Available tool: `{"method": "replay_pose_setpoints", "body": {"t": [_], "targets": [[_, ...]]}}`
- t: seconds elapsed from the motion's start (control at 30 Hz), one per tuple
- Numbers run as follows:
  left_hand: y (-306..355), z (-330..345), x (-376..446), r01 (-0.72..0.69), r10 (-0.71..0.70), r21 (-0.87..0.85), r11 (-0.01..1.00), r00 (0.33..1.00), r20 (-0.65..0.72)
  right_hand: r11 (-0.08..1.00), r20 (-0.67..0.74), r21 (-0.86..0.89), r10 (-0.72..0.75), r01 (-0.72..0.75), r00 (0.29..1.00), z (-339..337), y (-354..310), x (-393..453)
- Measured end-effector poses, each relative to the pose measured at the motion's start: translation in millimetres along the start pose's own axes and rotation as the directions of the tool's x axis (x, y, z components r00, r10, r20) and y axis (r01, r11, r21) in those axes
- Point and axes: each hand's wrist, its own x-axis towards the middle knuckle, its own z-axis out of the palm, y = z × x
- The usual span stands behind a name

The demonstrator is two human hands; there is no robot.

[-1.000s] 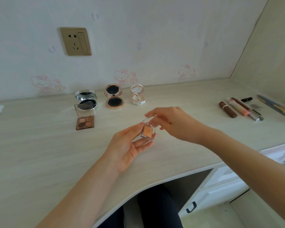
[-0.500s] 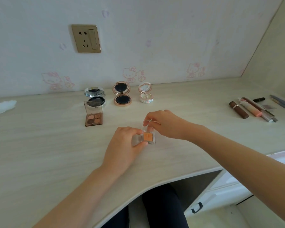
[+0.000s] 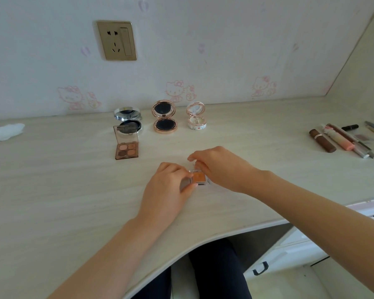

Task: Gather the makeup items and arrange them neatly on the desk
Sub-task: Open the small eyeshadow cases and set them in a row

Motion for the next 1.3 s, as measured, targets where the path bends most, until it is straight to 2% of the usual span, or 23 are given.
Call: {"method": "replay_pose_setpoints", "body": {"t": [0.07,0.13,0.23,0.3,0.47,0.73,0.9,1.07,1.3], "targets": [[0,-1,0,-0.001,0.001,0.003,1.0,1.0,0.006,0.999,-0.013,0.035,0.005,-0.005,1.0,2,2,-2],[0,-1,1,-0.003,0.003,-0.003,1.0,1.0,0.015,0.992,-0.086,0.114,0.061,-0.051,0.994,3,5,-5],[1,-2,1,-0.004,0.004,-0.009,1.0,1.0,0.007,0.965,-0.251,0.221,0.194,-0.139,0.948,14,10,-18],[2,-2,1,-0.005,0.005,-0.005,1.0,1.0,0.0,0.942,-0.286,0.289,0.254,-0.169,0.924,29,8,-33],[3,-1,1,-0.028,0.028,0.024,0.999,1.0,-0.007,0.945,-0.341,0.293,0.247,-0.147,0.907,54,-1,-49],[-6,-2,12,0.076,-0.077,-0.02,0.997,0.997,-0.016,0.953,-0.331,0.28,0.208,-0.114,0.92,51,3,-25],[-22,-7,34,0.136,-0.137,0.059,0.989,0.99,0.016,0.946,-0.298,0.303,0.211,-0.117,0.931,47,5,14],[-34,-11,49,0.199,-0.202,0.199,0.96,0.979,-0.008,0.943,-0.243,0.312,0.197,-0.116,0.95,46,5,49],[-44,-13,59,0.205,-0.202,0.278,0.938,0.979,-0.039,0.949,-0.218,0.296,0.177,-0.108,0.96,47,-1,74]]}}
